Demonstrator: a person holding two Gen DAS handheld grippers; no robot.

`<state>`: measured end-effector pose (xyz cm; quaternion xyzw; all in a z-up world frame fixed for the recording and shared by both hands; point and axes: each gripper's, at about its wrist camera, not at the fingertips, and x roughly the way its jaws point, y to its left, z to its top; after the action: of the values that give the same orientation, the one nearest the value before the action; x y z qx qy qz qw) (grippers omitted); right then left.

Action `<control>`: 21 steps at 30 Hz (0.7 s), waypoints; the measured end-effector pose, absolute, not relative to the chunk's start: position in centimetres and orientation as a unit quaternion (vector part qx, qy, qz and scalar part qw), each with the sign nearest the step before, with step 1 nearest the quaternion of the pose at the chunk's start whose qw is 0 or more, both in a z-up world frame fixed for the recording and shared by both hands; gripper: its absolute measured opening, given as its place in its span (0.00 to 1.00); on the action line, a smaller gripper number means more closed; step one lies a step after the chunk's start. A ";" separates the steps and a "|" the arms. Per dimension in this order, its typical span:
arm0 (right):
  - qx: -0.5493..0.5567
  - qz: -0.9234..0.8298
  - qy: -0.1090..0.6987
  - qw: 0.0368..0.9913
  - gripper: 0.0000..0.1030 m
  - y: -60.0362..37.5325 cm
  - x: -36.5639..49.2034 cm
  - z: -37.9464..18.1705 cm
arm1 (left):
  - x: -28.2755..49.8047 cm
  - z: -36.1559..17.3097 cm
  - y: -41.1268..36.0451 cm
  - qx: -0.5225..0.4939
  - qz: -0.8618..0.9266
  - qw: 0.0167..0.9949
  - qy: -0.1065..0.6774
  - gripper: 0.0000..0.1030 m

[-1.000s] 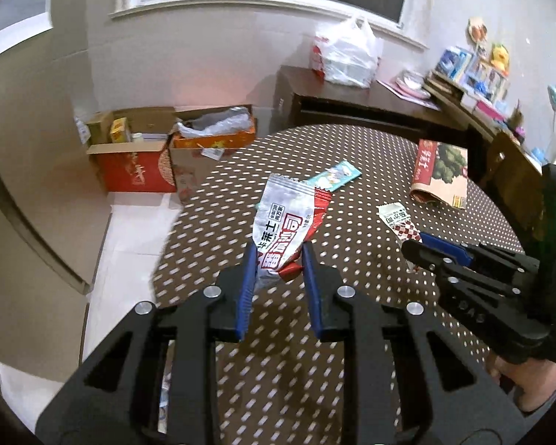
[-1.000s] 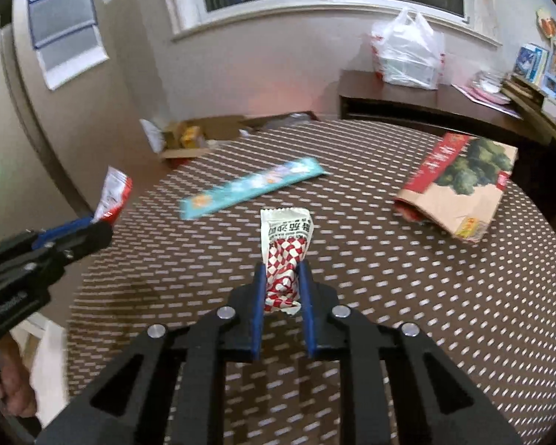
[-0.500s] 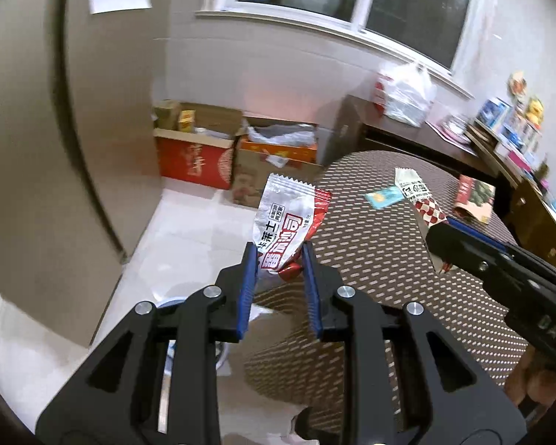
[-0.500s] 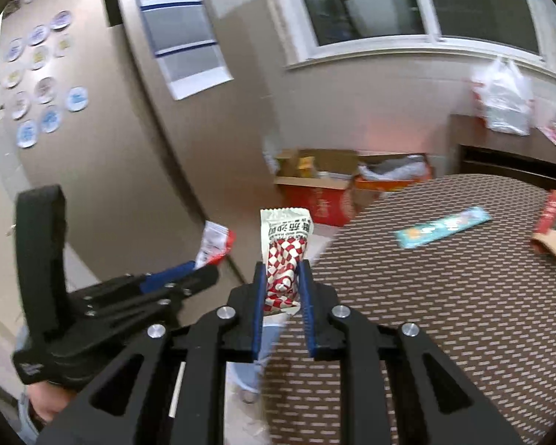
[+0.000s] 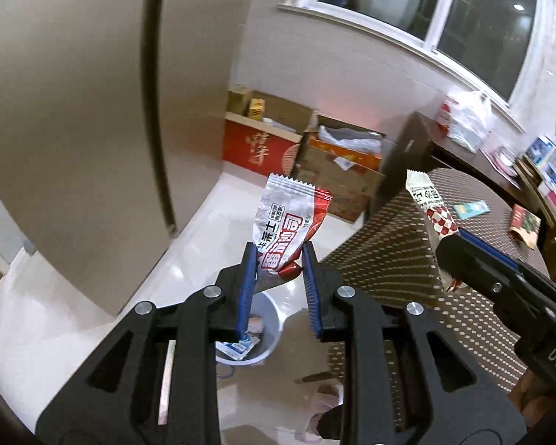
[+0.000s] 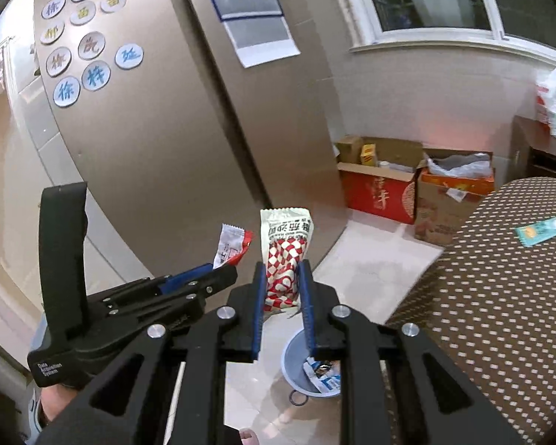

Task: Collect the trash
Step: 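Carry the wrapper and packet over the blue bucket and open both grippers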

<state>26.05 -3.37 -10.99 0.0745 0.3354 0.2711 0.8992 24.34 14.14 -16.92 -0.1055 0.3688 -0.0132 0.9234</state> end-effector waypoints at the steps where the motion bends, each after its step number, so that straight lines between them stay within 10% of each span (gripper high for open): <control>1: 0.072 0.272 0.339 0.898 0.18 -2.8 26.5 -11.4 | 24.4 -17.1 14.6 -0.108 -0.009 0.923 0.370 0.24; 9: 0.081 0.267 0.341 0.898 0.23 0.0 29.3 -14.0 | 25.3 -18.9 17.4 -0.119 0.019 0.914 0.387 0.24; 12: 0.085 0.261 0.349 0.896 0.55 0.8 30.6 -15.1 | 25.8 -19.6 17.8 -0.120 0.027 0.911 0.394 0.24; 21: 0.076 0.242 0.366 0.895 0.56 0.4 30.4 -16.3 | 26.3 -20.4 17.9 -0.119 0.029 0.907 0.404 0.24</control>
<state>30.40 0.37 -16.35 0.0758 0.3664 0.2423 0.8952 26.35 17.88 -20.43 -0.1188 0.4041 0.0286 0.9065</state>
